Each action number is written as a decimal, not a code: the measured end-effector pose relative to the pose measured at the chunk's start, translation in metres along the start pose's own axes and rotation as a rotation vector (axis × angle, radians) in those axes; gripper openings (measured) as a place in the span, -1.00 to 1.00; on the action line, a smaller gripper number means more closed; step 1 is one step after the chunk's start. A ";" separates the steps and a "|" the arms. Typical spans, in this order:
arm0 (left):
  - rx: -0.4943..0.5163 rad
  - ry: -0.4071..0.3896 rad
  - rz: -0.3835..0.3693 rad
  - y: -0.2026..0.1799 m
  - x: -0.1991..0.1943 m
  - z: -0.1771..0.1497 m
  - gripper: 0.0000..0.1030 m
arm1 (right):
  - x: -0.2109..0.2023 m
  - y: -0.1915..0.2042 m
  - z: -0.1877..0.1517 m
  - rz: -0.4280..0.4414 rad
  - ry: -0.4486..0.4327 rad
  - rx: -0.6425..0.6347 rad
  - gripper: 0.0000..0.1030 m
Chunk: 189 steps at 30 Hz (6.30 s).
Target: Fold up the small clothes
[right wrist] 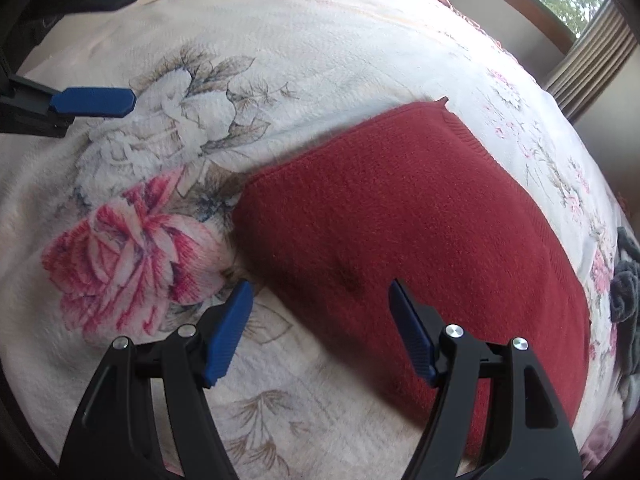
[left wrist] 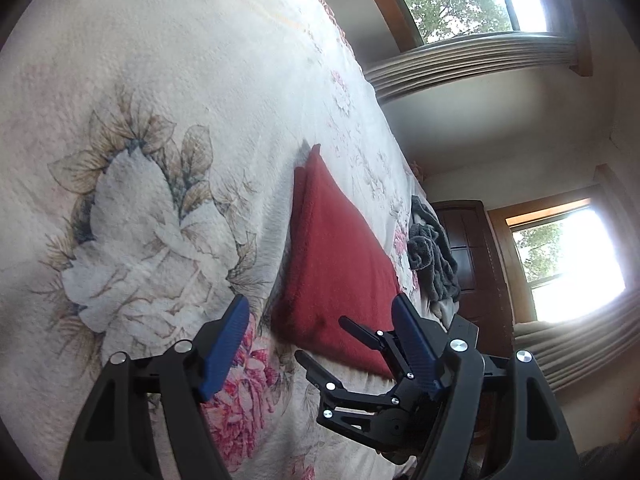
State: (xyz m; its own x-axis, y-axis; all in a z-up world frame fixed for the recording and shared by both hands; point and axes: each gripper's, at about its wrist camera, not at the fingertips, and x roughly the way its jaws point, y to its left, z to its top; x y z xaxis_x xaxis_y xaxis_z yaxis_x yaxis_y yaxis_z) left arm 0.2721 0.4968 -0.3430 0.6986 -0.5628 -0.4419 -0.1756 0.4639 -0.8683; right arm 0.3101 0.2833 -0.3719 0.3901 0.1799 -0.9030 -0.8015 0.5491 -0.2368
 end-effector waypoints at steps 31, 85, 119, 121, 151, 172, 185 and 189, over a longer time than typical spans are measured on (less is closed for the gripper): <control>-0.160 0.092 -0.194 0.020 0.039 0.049 0.57 | 0.021 0.015 0.009 -0.362 -0.101 -0.179 -0.71; 0.265 0.550 0.318 -0.196 0.249 0.128 -0.68 | -0.108 -0.125 -0.004 -0.109 -0.304 0.351 -0.72; 0.570 0.595 0.609 -0.334 0.376 -0.002 -0.68 | -0.123 -0.247 -0.167 0.147 -0.496 0.856 -0.78; 0.575 0.602 0.620 -0.334 0.383 -0.007 -0.68 | -0.122 -0.249 -0.172 0.149 -0.492 0.867 -0.78; 0.707 0.701 0.789 -0.333 0.477 -0.071 -0.68 | -0.090 -0.287 -0.231 0.191 -0.391 0.970 -0.78; 0.746 0.685 0.792 -0.328 0.522 -0.111 -0.11 | -0.057 -0.321 -0.280 0.370 -0.287 1.126 -0.39; 0.719 0.549 0.466 -0.332 0.433 -0.080 0.40 | -0.021 -0.350 -0.337 0.633 -0.296 1.373 0.14; 0.705 0.528 0.416 -0.307 0.394 -0.078 0.41 | -0.014 -0.354 -0.343 0.685 -0.313 1.403 0.19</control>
State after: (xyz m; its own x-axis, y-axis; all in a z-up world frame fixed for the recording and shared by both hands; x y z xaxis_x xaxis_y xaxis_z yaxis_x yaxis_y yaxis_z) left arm 0.5467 0.0795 -0.2681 0.2438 -0.4158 -0.8762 0.2378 0.9015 -0.3616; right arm 0.4329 -0.1934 -0.3980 0.3631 0.7539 -0.5476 0.1093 0.5492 0.8285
